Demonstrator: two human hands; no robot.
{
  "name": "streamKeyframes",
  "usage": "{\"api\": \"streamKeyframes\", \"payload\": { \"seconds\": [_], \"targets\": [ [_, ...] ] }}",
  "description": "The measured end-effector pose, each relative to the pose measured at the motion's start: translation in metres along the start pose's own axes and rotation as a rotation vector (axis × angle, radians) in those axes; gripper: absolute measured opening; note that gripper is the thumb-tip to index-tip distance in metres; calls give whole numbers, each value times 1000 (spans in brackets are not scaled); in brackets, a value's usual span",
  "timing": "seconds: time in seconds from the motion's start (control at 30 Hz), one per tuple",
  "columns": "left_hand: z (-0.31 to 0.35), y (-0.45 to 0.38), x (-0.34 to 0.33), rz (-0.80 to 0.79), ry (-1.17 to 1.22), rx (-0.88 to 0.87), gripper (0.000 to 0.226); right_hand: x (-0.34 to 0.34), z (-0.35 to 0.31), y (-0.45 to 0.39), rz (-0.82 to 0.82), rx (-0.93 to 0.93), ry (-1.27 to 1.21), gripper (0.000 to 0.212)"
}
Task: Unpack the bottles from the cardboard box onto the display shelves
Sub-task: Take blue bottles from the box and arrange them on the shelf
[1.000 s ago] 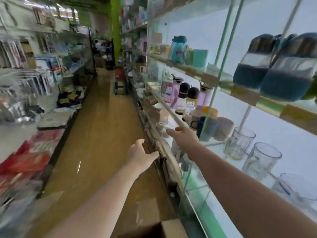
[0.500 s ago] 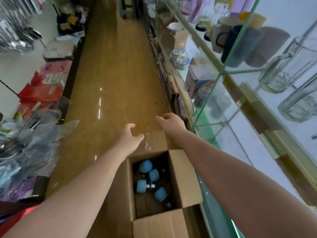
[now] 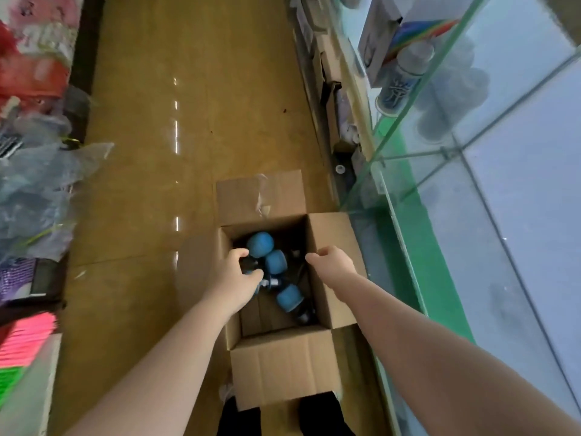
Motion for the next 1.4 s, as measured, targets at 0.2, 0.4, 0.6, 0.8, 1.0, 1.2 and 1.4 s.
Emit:
{"api": "streamKeyframes", "payload": {
  "seconds": [0.2,0.4,0.6,0.8,1.0,1.2,1.4],
  "targets": [
    [-41,-59,-83,-87,-14,4,52,-36,82,-73,12,-103,-2,45],
    [-89,-144,-190,-173,-58,-22,51,-78,178,-174,28,-175,69,49],
    [-123,-234,-286,-229,-44,-19,55,-110,252,-268,-102,-218,323,58],
    [-131,-306,-352,-249,-90,-31,64,-144,289,-333,-326,-201,745,48],
    [-137,-330,-385,-341,-169,-22,69,-163,310,-357,-347,-158,922,68],
    [-141,-339,-394,-374,-194,-33,66,-163,299,-369,-350,-100,885,59],
    [-141,-339,-399,-382,-277,-46,68,-163,302,-361,-370,-94,934,58]
  ]
}}
Point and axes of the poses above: each hand's wrist, its own y-axis away from the middle knuckle, its own x-axis out of the back of the hand, z = x × y, the point moved 9 cm from there along -y, towards the middle knuckle, and after that the axes turned 12 degrees about -y, right-handed, at the moved point
